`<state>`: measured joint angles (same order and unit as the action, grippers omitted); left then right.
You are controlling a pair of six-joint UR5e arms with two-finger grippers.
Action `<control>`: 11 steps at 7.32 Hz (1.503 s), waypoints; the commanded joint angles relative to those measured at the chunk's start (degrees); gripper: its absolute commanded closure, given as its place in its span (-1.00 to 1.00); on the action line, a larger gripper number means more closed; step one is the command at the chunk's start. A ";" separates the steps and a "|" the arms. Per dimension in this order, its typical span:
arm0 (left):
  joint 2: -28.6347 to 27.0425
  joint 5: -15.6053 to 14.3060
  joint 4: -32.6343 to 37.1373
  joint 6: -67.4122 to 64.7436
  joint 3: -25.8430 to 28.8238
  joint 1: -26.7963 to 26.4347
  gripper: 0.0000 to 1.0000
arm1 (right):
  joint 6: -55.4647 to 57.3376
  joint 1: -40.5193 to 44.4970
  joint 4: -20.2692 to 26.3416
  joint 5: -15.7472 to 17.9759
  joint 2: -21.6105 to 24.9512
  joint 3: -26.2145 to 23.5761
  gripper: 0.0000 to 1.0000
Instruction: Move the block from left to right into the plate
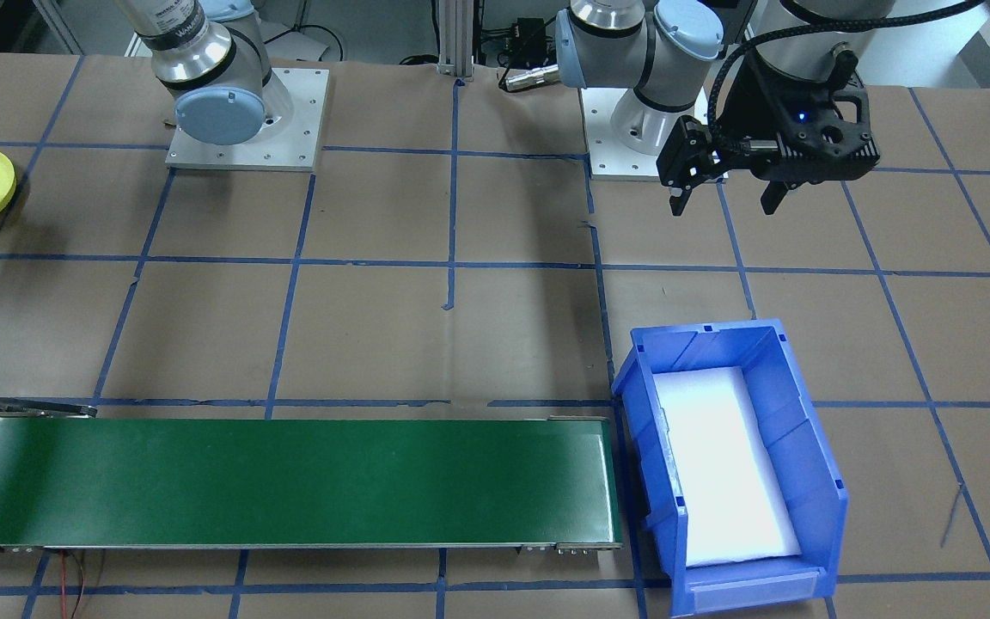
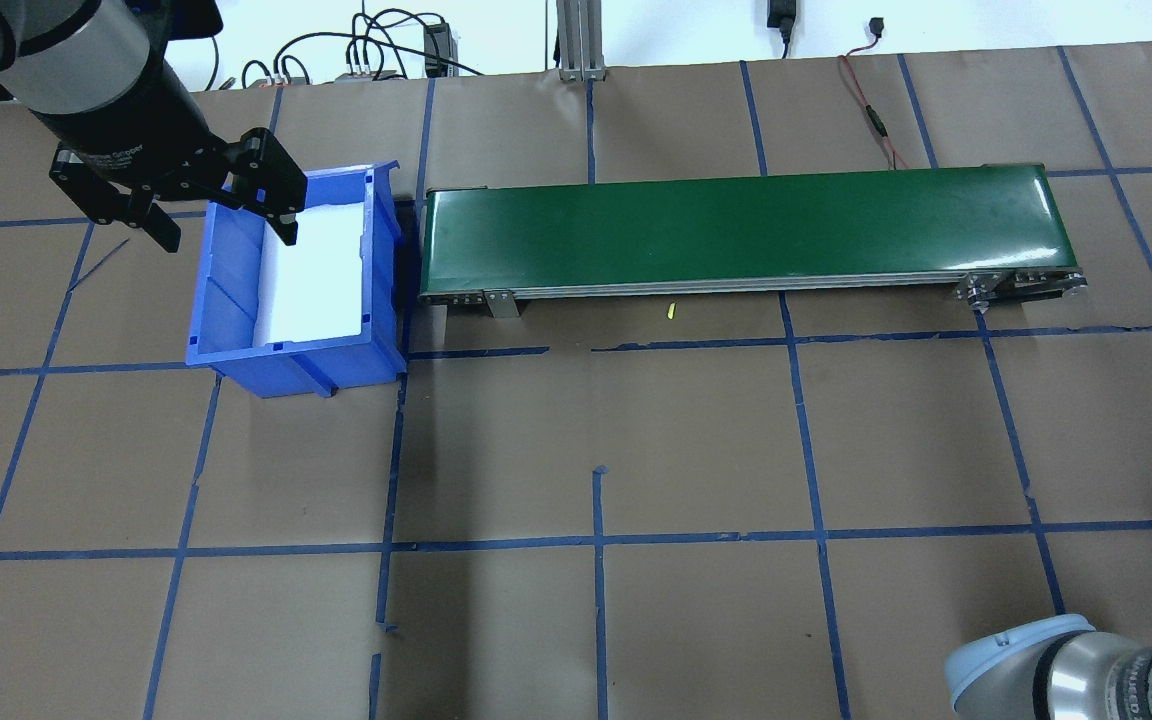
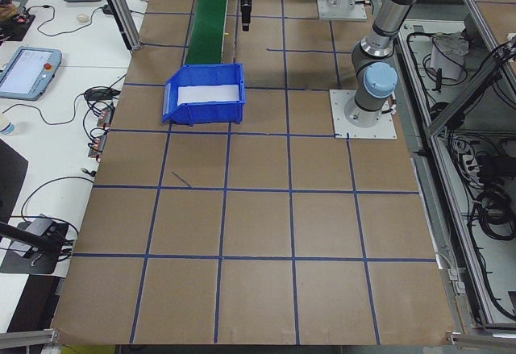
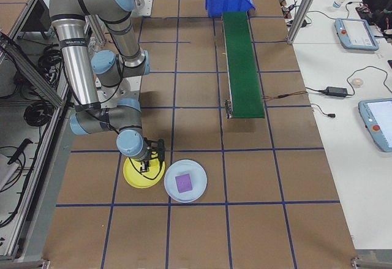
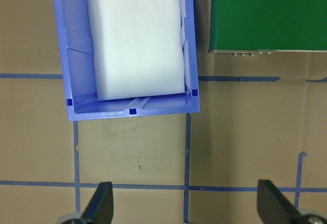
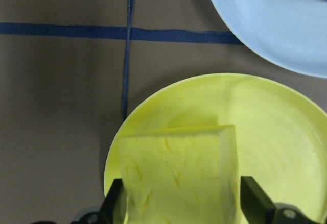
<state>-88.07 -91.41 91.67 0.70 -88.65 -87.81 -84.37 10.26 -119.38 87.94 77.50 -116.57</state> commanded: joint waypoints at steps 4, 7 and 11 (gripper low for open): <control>0.00 0.00 0.00 0.00 -0.04 0.00 -1.00 | 10.86 23.16 0.11 -5.31 4.59 12.76 -0.99; 0.00 0.00 0.00 0.00 0.05 -0.08 -1.00 | 42.60 49.76 -1.03 -9.90 4.85 14.69 -0.99; 0.09 -0.18 1.92 -0.09 0.23 0.00 -1.00 | 70.52 72.05 6.43 -5.41 15.20 16.81 -1.00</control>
<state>-87.97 -91.51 92.79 0.65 -88.49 -87.81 -21.69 76.48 -115.12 81.77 89.35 -100.02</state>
